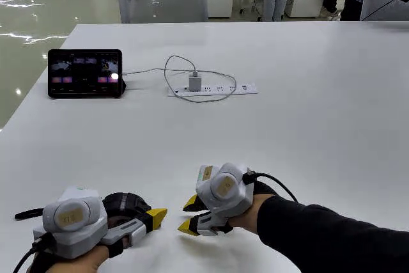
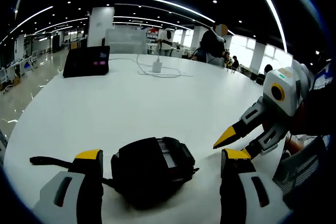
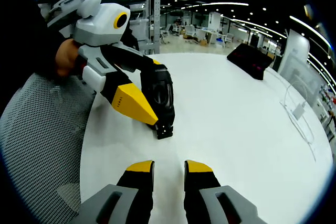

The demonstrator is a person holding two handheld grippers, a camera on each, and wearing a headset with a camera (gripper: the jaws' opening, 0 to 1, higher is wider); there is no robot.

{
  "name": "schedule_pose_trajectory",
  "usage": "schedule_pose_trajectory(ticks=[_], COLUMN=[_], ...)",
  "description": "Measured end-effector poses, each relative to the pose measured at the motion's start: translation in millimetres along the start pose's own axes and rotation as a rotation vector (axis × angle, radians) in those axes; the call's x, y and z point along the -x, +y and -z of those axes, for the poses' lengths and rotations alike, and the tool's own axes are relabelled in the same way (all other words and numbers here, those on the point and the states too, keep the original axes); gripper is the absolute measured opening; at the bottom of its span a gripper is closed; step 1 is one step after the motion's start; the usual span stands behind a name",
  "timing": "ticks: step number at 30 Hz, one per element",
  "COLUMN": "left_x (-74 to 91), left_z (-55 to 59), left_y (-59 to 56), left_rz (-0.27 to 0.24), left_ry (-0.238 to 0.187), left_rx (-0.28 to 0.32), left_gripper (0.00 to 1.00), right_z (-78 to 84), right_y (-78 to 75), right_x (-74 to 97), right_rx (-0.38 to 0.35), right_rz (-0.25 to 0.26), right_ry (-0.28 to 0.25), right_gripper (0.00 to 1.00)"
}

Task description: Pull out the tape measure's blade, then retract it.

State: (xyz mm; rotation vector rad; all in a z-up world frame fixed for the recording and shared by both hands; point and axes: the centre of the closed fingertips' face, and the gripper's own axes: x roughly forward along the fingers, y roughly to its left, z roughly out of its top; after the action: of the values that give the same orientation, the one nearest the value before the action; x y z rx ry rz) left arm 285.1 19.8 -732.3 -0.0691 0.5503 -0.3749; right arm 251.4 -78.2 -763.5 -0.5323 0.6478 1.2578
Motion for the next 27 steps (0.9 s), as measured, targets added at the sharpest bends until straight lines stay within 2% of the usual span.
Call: schedule_pose_trajectory(ticks=[2,3,7,9,11,13,16,18,21,24,25,27], left_x=[-0.3,1.0,5.8,8.6,11.6,17.3,23.6,27.4,33.3,39.8,41.7,45.1], left_z=[2.7,4.9,4.7,7.3,2.9,8.6,10.2,10.7,9.9,6.5,3.3,3.8], left_y=[-3.4,-3.2,-1.4,-3.2,-9.3,-7.4,-2.1,5.3,10.1,10.5,8.9,11.3], left_rz=[0.038,0.052,0.076,0.118,0.189,0.199,0.216,0.218,0.223,0.246,0.261,0.26], left_ry=[0.021,0.039,0.05,0.075,0.051,0.091,0.102,0.101,0.094,0.079,0.062,0.069], left_rx=[0.024,0.023,-0.007,-0.009,-0.053,-0.079,-0.069,-0.087,-0.117,-0.128,-0.13,-0.149], left_gripper=[0.99,0.99,0.99,0.99,0.99,0.99,0.99,0.99,0.99,0.99,0.99,0.99], right_z=[3.6,5.7,7.5,8.2,10.7,14.5,20.8,25.8,32.0,37.5,38.3,40.8], right_y=[-2.1,-3.0,-7.5,-10.9,-13.3,-14.6,-15.9,-17.7,-18.7,-18.8,-18.1,-18.2], right_x=[3.1,5.0,14.0,19.8,26.0,31.6,40.9,46.7,54.1,60.2,62.4,68.0], right_rx=[-0.017,-0.025,-0.057,-0.074,-0.085,-0.093,-0.094,-0.101,-0.116,-0.126,-0.128,-0.131], right_rz=[0.012,0.017,0.042,0.055,0.067,0.072,0.079,0.085,0.092,0.097,0.097,0.101], right_ry=[0.0,0.002,-0.017,-0.032,-0.04,-0.042,-0.039,-0.038,-0.037,-0.033,-0.033,-0.04], right_gripper=[0.19,0.2,0.22,0.24,0.24,0.25,0.26,0.28,0.31,0.33,0.33,0.34])
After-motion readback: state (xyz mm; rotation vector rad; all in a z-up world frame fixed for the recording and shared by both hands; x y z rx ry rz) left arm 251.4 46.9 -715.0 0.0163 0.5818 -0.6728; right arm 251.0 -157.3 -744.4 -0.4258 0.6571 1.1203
